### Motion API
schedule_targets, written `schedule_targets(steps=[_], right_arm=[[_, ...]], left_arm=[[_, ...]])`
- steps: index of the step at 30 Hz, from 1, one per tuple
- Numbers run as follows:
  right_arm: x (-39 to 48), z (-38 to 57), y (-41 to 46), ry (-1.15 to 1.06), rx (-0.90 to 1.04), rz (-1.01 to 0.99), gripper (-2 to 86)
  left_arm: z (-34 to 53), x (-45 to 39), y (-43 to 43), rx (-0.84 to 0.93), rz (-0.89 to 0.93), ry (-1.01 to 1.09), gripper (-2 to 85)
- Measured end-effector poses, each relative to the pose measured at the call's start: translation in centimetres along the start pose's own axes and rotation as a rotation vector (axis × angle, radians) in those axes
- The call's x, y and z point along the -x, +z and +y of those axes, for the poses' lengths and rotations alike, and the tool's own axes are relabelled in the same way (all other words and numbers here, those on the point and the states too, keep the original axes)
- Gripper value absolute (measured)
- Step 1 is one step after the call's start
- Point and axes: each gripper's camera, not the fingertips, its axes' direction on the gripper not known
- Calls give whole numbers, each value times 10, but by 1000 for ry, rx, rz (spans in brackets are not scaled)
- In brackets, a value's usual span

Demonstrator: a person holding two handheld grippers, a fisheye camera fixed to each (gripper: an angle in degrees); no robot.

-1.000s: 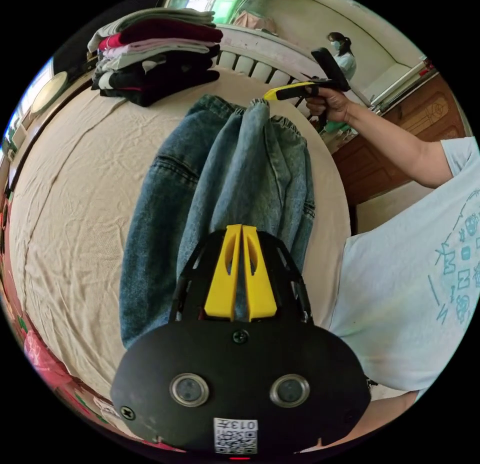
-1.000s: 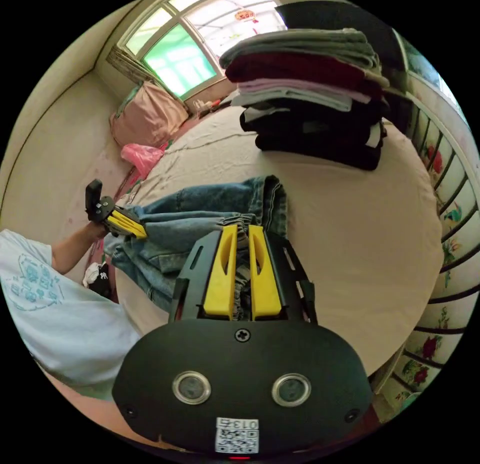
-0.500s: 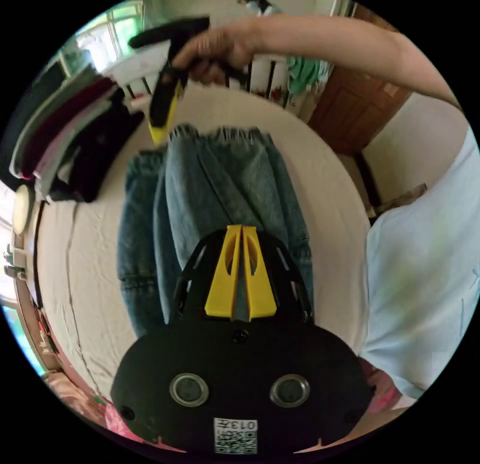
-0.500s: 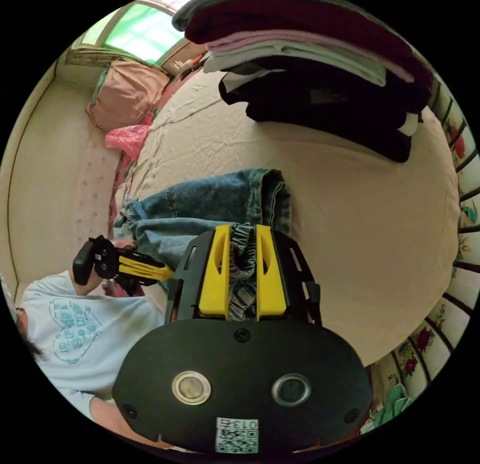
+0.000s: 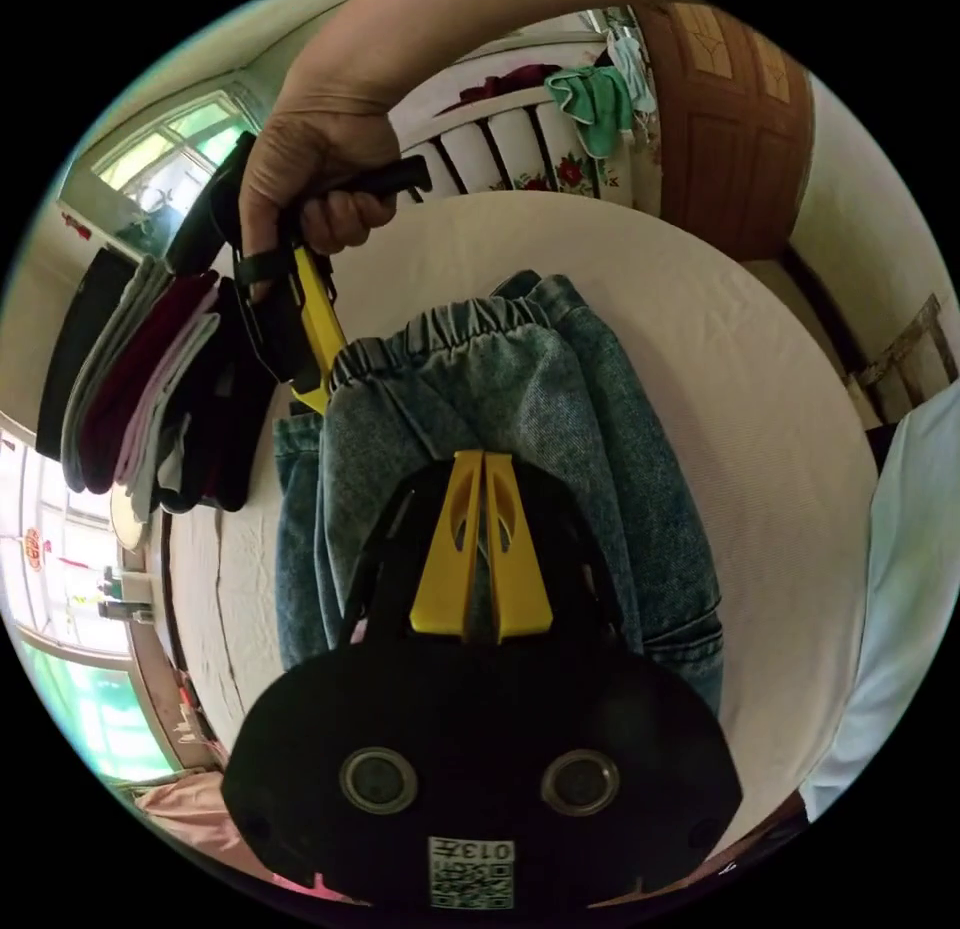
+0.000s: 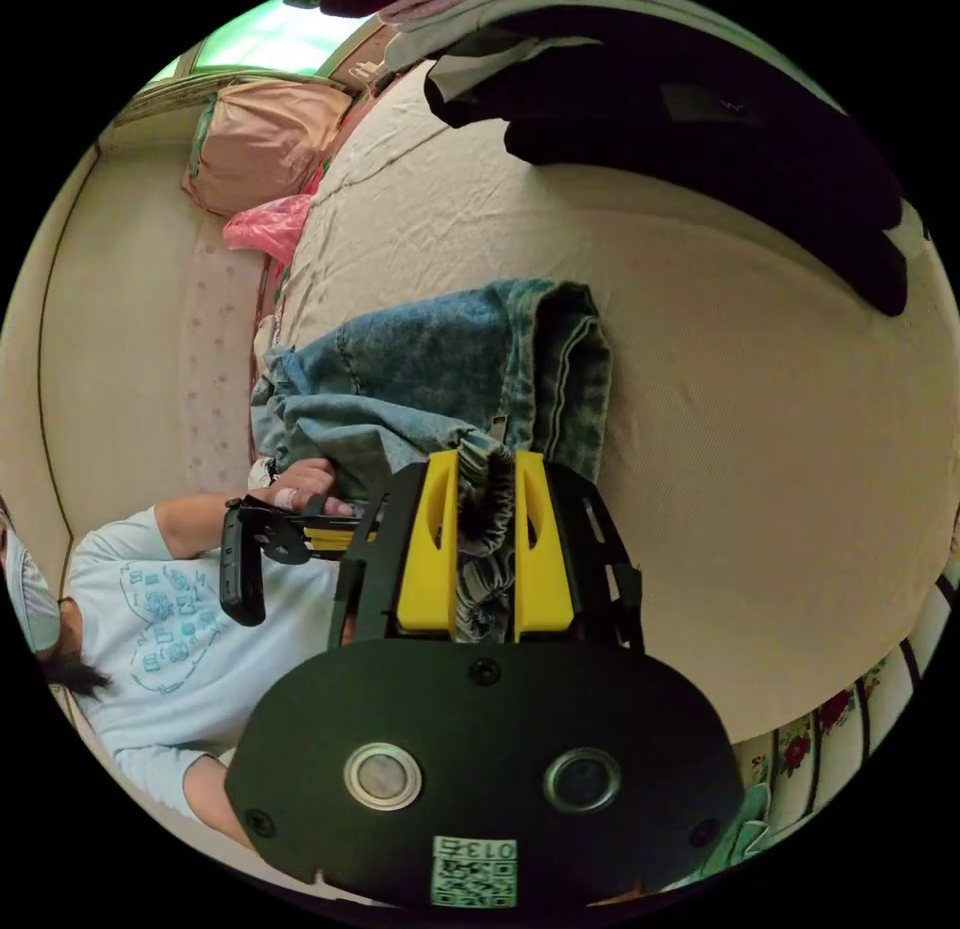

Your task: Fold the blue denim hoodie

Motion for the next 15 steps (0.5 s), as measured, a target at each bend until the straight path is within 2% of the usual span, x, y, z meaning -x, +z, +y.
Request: schedule_targets(steps=[5,7,10,13,15], right_arm=[[25,-5,-8,-112,-16,150,45],[32,-6,-19,-139,-66,90,40],[30,-11,-4,-130,-39,210,41],[1,6,-6,5,-163,127,51],[-8,42,-31,-12,-342,0,61]], left_arm=[[-11,25,10,33,138,-72,-5],[-12,29,12,27,138,-73,-5],[-14,36,14,16,127,-71,-4],[-6,63,-8,-83,176,-160,-3],[12,90,-27,-189,72,-279,-1]])
